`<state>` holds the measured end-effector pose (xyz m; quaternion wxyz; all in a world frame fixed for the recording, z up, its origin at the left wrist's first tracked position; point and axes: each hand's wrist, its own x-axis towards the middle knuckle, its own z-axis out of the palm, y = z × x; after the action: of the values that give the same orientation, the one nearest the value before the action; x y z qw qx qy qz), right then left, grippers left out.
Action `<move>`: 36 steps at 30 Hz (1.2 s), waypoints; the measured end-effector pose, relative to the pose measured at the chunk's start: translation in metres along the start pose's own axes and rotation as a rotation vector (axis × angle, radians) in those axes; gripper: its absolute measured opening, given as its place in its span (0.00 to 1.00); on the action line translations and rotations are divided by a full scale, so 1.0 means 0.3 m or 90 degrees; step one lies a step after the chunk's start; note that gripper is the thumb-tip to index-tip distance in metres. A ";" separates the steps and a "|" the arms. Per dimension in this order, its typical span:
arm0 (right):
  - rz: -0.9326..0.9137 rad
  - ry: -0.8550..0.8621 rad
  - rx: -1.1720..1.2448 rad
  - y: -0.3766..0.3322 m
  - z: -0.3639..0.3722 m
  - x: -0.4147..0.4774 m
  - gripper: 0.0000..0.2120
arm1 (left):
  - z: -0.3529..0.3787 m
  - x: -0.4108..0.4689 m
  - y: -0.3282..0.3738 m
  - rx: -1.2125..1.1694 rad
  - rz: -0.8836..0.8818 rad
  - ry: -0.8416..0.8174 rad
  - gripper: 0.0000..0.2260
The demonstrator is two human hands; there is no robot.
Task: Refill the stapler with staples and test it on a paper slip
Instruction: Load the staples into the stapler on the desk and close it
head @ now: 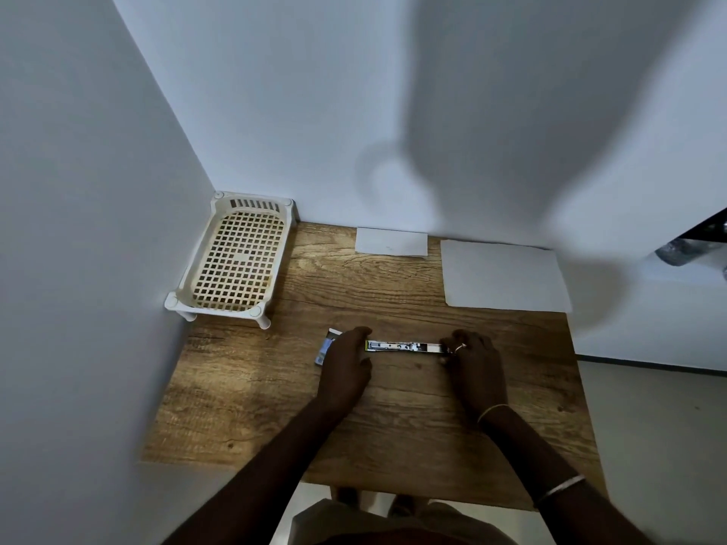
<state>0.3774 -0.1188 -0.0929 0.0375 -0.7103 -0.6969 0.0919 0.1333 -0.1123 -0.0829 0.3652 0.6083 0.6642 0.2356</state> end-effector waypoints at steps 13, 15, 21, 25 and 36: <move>-0.029 0.030 0.097 -0.065 -0.134 0.039 0.17 | 0.021 0.017 -0.002 0.056 0.075 0.018 0.23; -0.052 0.044 0.133 -0.100 -0.150 0.053 0.20 | 0.022 0.017 -0.006 0.064 0.081 0.019 0.22; -0.152 0.001 0.176 -0.240 -0.133 0.084 0.20 | 0.025 0.007 -0.013 0.057 0.090 0.028 0.21; -0.199 -0.028 0.153 -0.301 -0.097 0.097 0.15 | 0.027 0.001 -0.016 0.050 0.083 0.028 0.20; -0.237 -0.131 0.157 -0.244 -0.096 0.096 0.17 | 0.029 -0.010 -0.045 0.030 0.057 0.003 0.22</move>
<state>0.3111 -0.0861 -0.0535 0.0690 -0.5463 -0.7995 0.2399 0.1314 -0.1183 -0.0979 0.3382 0.6450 0.6426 0.2378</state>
